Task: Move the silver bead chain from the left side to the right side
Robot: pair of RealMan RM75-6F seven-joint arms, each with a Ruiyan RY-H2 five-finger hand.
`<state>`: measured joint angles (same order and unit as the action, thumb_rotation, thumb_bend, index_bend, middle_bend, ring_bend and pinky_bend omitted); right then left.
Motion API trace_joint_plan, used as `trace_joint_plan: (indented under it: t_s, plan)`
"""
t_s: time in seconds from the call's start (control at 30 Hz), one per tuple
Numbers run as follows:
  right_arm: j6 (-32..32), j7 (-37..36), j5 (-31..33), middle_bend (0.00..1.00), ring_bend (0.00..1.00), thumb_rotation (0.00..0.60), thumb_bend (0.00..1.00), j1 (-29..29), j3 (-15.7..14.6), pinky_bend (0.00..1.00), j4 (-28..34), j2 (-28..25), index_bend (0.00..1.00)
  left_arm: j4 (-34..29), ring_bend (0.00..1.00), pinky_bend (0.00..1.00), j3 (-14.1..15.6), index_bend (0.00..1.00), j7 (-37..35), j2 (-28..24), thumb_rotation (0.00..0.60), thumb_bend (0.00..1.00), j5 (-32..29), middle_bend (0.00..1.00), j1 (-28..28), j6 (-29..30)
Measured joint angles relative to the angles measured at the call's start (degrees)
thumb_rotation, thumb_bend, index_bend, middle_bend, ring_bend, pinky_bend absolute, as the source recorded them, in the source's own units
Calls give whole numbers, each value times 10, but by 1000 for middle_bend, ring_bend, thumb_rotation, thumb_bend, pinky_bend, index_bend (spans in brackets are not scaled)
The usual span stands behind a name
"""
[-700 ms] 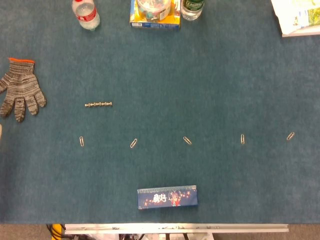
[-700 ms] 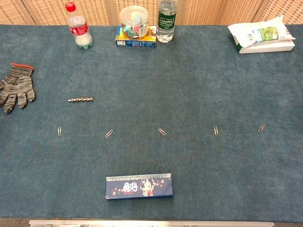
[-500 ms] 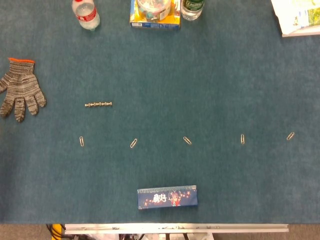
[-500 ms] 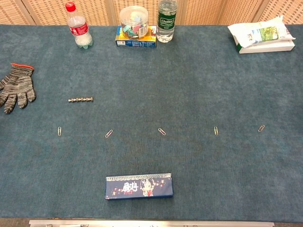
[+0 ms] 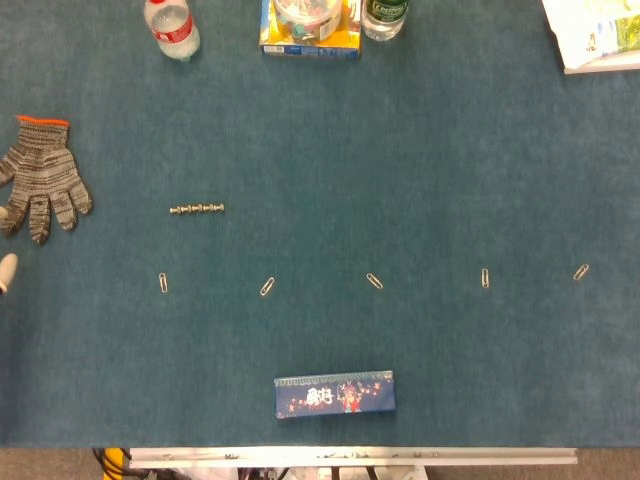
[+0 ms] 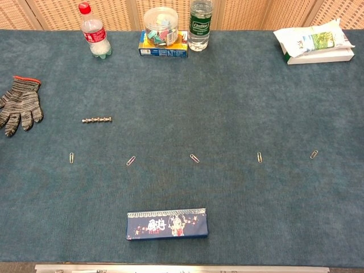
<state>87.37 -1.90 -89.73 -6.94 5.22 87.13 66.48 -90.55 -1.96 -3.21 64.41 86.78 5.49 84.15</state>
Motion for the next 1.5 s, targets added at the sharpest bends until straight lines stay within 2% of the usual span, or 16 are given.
trace_joint_plan:
  t_s: [0.2,0.4,0.67,0.93,1.13,1.5]
  plan:
    - [6,-3,2,308,231,600,255,-1,6,347,6,-4,300,-29,3,16,3,379,-22,-24,600,278,10,88,19,-29]
    - [7,-17,9,308,231,600,255,-1,10,347,4,-9,300,-77,0,0,-8,386,-16,-42,600,270,-4,52,43,-61]
    - [3,-35,18,308,231,600,255,-1,13,347,-2,-15,300,-114,0,0,-24,386,86,-28,600,270,-45,12,73,-96]
    - [0,-55,30,308,231,600,255,-1,18,347,-9,-20,299,-136,0,0,-44,384,199,16,600,270,-117,36,118,-144]
    - [-1,-63,31,308,231,600,255,-1,18,347,-12,-22,300,-140,0,0,-56,384,272,47,600,271,-169,37,150,-165]
    - [2,-64,22,308,231,600,256,1,14,347,-12,-22,299,-123,0,0,-67,384,353,86,600,270,-261,35,204,-199]
